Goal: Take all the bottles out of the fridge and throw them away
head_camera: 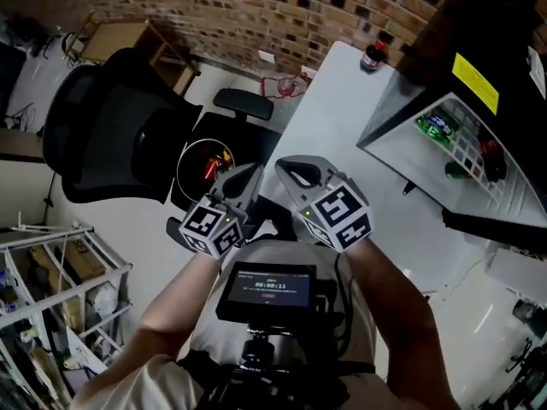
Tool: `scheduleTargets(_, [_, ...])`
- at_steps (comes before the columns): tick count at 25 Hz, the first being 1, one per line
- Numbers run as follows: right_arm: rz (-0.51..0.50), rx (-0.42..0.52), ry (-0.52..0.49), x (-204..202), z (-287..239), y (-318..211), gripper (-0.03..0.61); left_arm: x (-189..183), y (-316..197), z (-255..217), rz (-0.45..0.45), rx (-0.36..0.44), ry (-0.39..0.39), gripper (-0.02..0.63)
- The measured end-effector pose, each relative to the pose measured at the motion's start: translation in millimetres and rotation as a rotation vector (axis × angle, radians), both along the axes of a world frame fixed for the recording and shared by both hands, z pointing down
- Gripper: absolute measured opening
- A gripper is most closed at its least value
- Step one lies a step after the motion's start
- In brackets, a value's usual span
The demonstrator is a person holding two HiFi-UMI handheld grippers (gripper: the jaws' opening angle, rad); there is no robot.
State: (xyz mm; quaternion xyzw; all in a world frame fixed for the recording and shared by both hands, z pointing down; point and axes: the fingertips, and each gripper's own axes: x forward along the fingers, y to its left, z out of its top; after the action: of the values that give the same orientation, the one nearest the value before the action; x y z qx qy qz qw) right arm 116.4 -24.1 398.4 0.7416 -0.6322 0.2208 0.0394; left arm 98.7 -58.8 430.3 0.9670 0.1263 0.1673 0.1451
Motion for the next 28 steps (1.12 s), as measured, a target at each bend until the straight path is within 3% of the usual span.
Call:
scheduleTargets(10, [0.382,0.150,0.030,37.1,-37.9,165.6,0.003,53.6,154.0,-28.4,0.384,0.013,0.048,0.000])
scheduleTargets(21, [0.655,0.194,0.058,50.6,-53.0,323.9,0.002,72.1,310.9,-53.0,0.670,0.024,0.075,0.000])
scheduleTargets(28, [0.729,0.232,0.132,48.5,-59.8,377.4,0.002,77.2,372.2,-76.0,0.758,0.005,0.112,0.000])
